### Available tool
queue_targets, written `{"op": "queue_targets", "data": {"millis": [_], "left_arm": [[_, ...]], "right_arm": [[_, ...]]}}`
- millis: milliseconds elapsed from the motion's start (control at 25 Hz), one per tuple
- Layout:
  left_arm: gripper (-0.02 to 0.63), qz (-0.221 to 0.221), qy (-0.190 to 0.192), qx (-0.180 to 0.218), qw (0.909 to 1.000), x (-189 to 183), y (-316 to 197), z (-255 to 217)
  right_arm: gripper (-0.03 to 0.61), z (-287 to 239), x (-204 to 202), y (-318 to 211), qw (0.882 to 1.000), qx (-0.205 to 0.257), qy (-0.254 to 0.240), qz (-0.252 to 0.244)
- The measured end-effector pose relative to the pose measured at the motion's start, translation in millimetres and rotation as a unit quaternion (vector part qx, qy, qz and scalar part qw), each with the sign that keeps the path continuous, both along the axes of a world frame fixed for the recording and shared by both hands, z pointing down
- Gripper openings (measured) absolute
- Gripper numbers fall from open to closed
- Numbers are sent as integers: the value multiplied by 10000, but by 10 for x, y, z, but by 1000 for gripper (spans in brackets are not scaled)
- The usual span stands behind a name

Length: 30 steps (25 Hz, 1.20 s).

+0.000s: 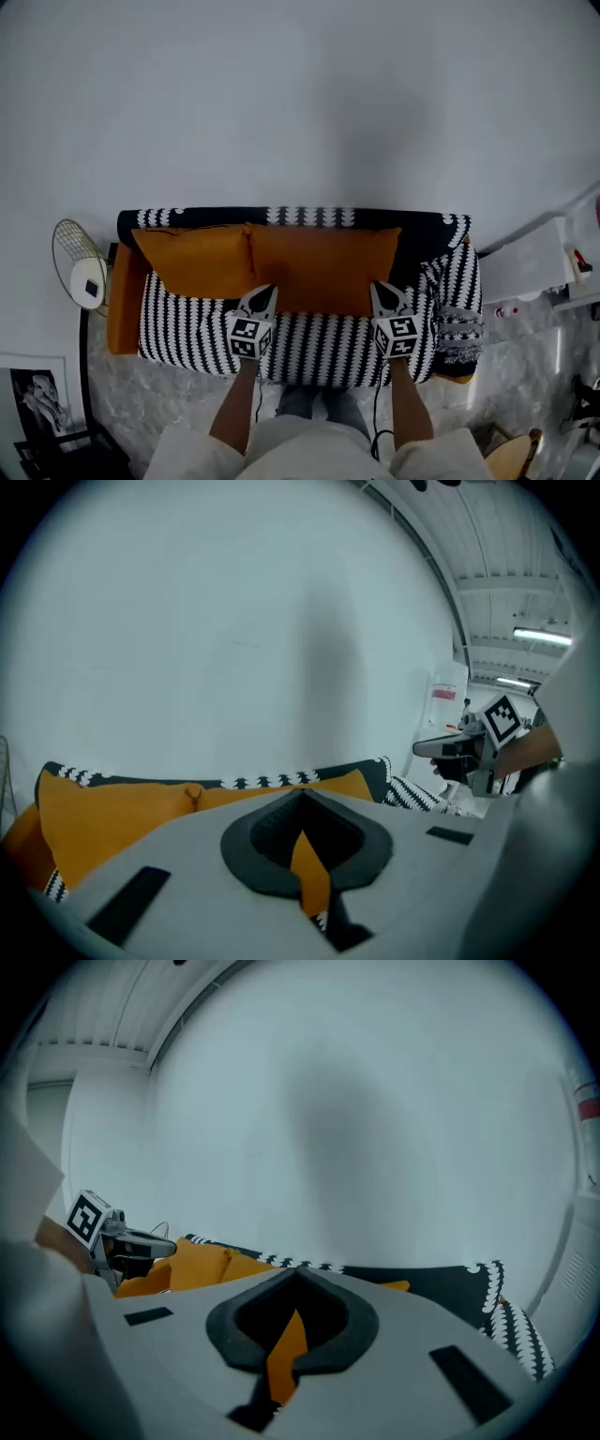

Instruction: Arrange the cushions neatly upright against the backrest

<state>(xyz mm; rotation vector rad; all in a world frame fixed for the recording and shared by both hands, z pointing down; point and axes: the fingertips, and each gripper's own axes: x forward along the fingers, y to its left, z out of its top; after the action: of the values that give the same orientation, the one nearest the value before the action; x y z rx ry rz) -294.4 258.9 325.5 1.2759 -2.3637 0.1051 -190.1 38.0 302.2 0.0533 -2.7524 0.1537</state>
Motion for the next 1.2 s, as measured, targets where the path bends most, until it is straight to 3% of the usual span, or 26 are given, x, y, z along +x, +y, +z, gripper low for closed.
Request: {"op": "queue_targets", "data": {"millis": [280,640,1200], "left_arm": [[29,-150,-88,420,9990,225,81,-530],[29,-7,-468,682,9966,73,-34,-1033],[29,310,-510,770,9952,182,-342,-1016]], "right_arm": [[28,-474,197,263,9996,-144,-229,79],[28,-949,123,294,9978,-41,-640,154],[28,-1024,177,209,9972,158,-711,178]]}}
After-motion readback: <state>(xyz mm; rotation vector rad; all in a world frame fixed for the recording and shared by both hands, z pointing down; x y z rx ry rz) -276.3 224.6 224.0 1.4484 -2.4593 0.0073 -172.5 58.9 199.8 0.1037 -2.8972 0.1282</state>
